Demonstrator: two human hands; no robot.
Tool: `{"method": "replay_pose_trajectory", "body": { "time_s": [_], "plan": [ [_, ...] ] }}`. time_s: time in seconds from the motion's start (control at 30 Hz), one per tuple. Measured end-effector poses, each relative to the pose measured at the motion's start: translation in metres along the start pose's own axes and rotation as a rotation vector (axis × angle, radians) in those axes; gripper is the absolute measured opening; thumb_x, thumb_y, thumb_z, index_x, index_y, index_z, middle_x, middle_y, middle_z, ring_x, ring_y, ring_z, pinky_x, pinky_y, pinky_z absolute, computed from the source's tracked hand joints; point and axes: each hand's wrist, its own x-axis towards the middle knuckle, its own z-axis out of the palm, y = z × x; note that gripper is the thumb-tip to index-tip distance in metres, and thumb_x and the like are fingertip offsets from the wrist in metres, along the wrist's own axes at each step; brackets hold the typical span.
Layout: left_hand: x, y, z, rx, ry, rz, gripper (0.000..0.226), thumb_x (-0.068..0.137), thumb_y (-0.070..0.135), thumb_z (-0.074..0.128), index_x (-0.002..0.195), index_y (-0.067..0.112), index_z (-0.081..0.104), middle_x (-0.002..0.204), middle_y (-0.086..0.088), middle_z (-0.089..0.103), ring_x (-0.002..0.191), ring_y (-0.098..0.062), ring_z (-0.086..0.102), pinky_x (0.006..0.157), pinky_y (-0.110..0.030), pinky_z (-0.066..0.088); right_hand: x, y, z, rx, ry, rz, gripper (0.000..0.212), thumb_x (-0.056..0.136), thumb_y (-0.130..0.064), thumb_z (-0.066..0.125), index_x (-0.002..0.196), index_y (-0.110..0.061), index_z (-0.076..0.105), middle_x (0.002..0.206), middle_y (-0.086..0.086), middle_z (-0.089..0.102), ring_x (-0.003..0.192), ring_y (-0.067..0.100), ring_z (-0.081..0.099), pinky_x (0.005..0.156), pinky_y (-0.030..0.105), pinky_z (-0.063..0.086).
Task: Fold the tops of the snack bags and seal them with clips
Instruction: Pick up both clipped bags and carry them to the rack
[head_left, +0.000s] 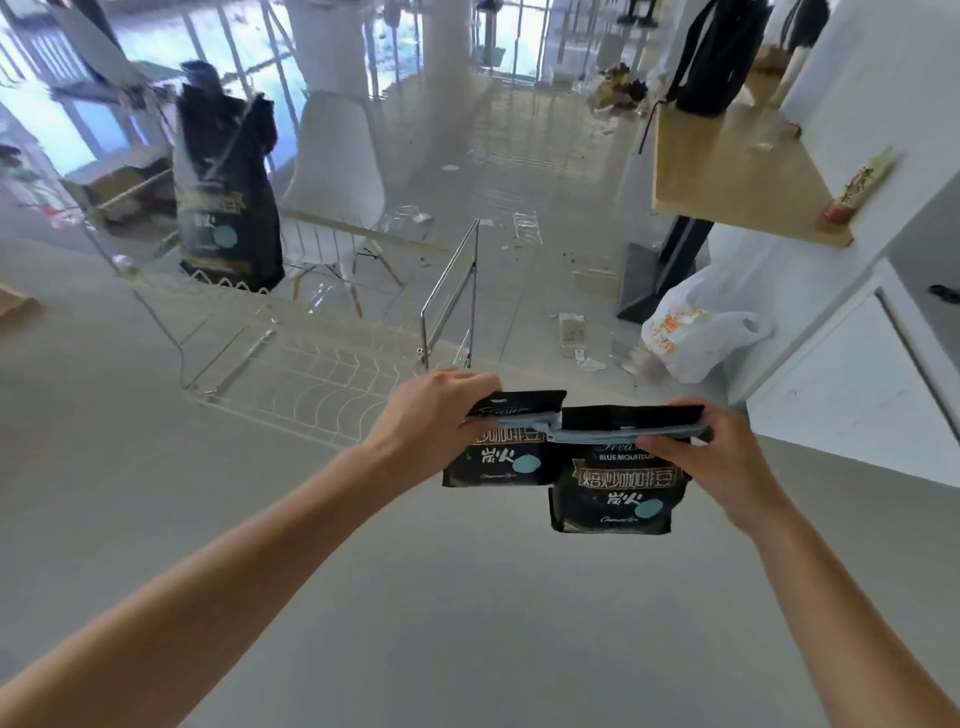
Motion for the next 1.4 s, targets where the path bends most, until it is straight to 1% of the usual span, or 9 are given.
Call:
{"method": "replay_pose_trajectory", "body": {
  "time_s": [0.27, 0.47, 0.6, 0.77, 0.9, 1.07, 1.2, 1.3, 1.4],
  "plan": [
    [-0.033, -0.014, -0.138, 0.105, 0.225, -0.066, 0.021, 0.078, 0.026, 0.07, 0.094, 0.015, 0.062, 0.085, 0.003, 0.066, 0.075, -0.016, 0.057, 0.062, -0.031, 0.047, 0.045, -0.121, 0.04, 0.04, -0.109, -0.284, 0.026, 0.056, -0.046, 0.076, 0.079, -0.037, 0.07, 0.078, -0.018, 0.073, 0.074, 0.003, 0.069, 0.058, 0.014, 0.054],
    [-0.007, -0.08, -0.23, 0.169, 0.36, -0.048, 0.026, 0.079, 0.028, 0.068, 0.101, 0.015, 0.062, 0.086, 0.0, 0.068, 0.073, -0.022, 0.062, 0.062, -0.033, 0.051, 0.091, -0.198, 0.088, 0.131, 0.057, -0.397, 0.026, 0.063, -0.04, 0.075, 0.086, -0.031, 0.068, 0.091, -0.007, 0.073, 0.082, 0.012, 0.071, 0.065, 0.024, 0.059],
    [0.029, -0.142, -0.264, 0.188, 0.368, 0.001, 0.021, 0.079, 0.031, 0.069, 0.096, 0.021, 0.062, 0.075, 0.008, 0.058, 0.066, -0.018, 0.056, 0.053, -0.02, 0.035, 0.132, -0.226, 0.119, 0.217, 0.221, -0.409, 0.019, 0.073, -0.025, 0.076, 0.09, -0.028, 0.067, 0.091, -0.009, 0.072, 0.084, 0.009, 0.07, 0.067, 0.021, 0.057],
    [0.072, -0.21, -0.241, 0.199, 0.226, 0.053, 0.022, 0.079, 0.034, 0.069, 0.095, 0.021, 0.062, 0.086, 0.008, 0.061, 0.074, -0.016, 0.056, 0.056, -0.025, 0.037, 0.179, -0.217, 0.161, 0.1, 0.266, -0.359, 0.021, 0.07, -0.025, 0.079, 0.088, -0.021, 0.068, 0.09, -0.002, 0.073, 0.085, 0.017, 0.071, 0.072, 0.03, 0.057],
    [0.085, -0.249, -0.199, 0.145, 0.108, 0.097, 0.022, 0.077, 0.031, 0.071, 0.095, 0.022, 0.063, 0.09, 0.005, 0.067, 0.081, -0.019, 0.062, 0.067, -0.035, 0.05, 0.203, -0.187, 0.186, 0.013, 0.242, -0.279, 0.019, 0.068, -0.028, 0.08, 0.083, -0.025, 0.068, 0.086, -0.009, 0.073, 0.08, 0.01, 0.07, 0.069, 0.024, 0.055],
    [0.093, -0.283, -0.155, 0.15, -0.008, 0.149, 0.025, 0.079, 0.03, 0.069, 0.1, 0.019, 0.062, 0.089, 0.001, 0.067, 0.078, -0.02, 0.062, 0.065, -0.029, 0.047, 0.218, -0.143, 0.212, -0.197, 0.192, -0.221, 0.025, 0.071, -0.026, 0.078, 0.092, -0.017, 0.067, 0.085, -0.014, 0.067, 0.083, 0.005, 0.065, 0.068, 0.013, 0.053],
    [0.1, -0.297, -0.148, 0.106, 0.0, 0.138, 0.024, 0.08, 0.03, 0.068, 0.1, 0.018, 0.062, 0.09, -0.001, 0.069, 0.076, -0.019, 0.061, 0.065, -0.03, 0.046, 0.227, -0.133, 0.205, -0.454, 0.166, -0.178, 0.03, 0.072, -0.032, 0.077, 0.095, -0.017, 0.067, 0.091, -0.003, 0.071, 0.085, 0.013, 0.065, 0.078, 0.038, 0.056],
    [0.106, -0.3, -0.146, 0.132, 0.035, 0.136, 0.034, 0.079, 0.033, 0.069, 0.109, 0.018, 0.061, 0.094, -0.005, 0.07, 0.079, -0.021, 0.062, 0.069, -0.028, 0.04, 0.235, -0.138, 0.194, -0.623, 0.152, -0.134, 0.038, 0.073, -0.036, 0.076, 0.105, -0.026, 0.058, 0.108, -0.002, 0.068, 0.097, 0.02, 0.063, 0.085, 0.043, 0.053],
    [0.106, -0.299, -0.143, 0.151, 0.053, 0.137, 0.041, 0.078, 0.034, 0.07, 0.115, 0.019, 0.059, 0.097, -0.008, 0.069, 0.087, -0.024, 0.063, 0.078, -0.033, 0.042, 0.241, -0.144, 0.193, -0.684, 0.022, -0.152, 0.026, 0.08, -0.03, 0.07, 0.104, -0.026, 0.061, 0.102, -0.002, 0.069, 0.095, 0.02, 0.065, 0.083, 0.043, 0.053]
  ]
}}
